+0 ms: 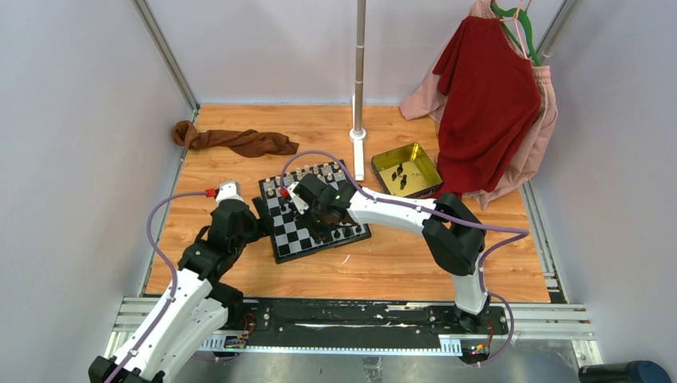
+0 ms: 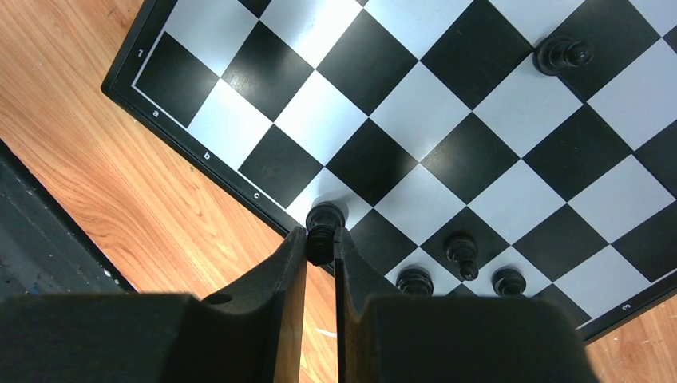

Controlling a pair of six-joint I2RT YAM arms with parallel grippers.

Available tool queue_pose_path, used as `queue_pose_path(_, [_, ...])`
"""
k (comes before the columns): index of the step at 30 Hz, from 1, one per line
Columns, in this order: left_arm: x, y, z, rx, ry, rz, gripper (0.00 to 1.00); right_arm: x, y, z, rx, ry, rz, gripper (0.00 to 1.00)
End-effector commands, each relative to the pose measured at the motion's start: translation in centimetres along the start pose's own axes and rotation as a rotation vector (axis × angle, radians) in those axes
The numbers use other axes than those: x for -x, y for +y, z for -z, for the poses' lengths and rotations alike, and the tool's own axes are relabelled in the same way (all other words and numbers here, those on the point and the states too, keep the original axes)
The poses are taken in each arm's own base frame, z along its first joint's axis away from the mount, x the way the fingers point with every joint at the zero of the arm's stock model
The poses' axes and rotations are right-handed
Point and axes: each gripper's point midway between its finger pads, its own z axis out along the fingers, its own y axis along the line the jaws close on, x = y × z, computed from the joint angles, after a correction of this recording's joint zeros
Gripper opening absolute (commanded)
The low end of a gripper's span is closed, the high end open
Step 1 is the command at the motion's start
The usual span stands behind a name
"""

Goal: Set up the chess pieces on the board
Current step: Place the chess piece on the chessboard.

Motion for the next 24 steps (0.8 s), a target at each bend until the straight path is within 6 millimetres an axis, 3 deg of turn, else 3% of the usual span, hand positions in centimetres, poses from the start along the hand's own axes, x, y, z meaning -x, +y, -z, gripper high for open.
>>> queue_pose_path(1, [-0.25,-0.10,-0.25,-0.004,0.000,-0.008,0.88,-0.20,0.64,-0.45,0.006,0.026,0.000,0.00])
queue_pose_path(17, [-0.49,-0.09,-0.45,-0.004,0.007,-0.013,0.88,-0.52,1.01,-0.58,0.018,0.033,0.001,0.07])
queue_pose_path(24, [-0.51,-0.07,-0.38,-0.005,0.007,-0.011,0.88,-0.60,1.20,-0.36,0.017,0.031,0.006,0.17])
